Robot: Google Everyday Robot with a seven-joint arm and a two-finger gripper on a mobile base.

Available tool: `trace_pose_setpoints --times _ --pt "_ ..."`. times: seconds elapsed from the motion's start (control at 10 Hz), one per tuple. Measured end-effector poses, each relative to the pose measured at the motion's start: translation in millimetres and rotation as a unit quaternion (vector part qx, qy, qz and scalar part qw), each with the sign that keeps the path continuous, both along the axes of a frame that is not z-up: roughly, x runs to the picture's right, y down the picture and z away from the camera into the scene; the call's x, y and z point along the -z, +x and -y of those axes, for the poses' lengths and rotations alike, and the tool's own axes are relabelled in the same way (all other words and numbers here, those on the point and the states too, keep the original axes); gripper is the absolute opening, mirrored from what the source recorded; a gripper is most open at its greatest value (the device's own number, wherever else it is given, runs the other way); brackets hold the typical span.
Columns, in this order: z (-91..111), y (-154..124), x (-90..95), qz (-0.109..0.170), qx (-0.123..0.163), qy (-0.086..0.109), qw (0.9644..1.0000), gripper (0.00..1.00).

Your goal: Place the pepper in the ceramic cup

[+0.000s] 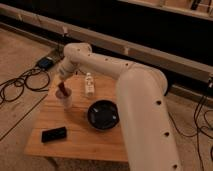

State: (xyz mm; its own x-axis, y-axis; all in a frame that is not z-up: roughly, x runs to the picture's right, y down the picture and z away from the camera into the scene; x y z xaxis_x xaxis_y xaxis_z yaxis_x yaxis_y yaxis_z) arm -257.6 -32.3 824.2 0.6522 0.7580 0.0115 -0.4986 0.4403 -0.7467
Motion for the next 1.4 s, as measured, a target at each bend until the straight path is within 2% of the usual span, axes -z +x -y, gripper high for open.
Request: trace_pose_setpoints --times 0.3,1.0,1.2,1.4 --pt "-4 3 -5.1 0.005 -0.008 -0.003 0.9999 0.79" --pt "-1 13 -2.6 0.009 -0.027 -0.005 0.9996 0.8" --pt "12 27 -3.4 -0.01 -0.037 0.005 0.9993 0.8" --pt "24 62 -10.3 -0.062 -0.036 0.016 0.9973 0.8"
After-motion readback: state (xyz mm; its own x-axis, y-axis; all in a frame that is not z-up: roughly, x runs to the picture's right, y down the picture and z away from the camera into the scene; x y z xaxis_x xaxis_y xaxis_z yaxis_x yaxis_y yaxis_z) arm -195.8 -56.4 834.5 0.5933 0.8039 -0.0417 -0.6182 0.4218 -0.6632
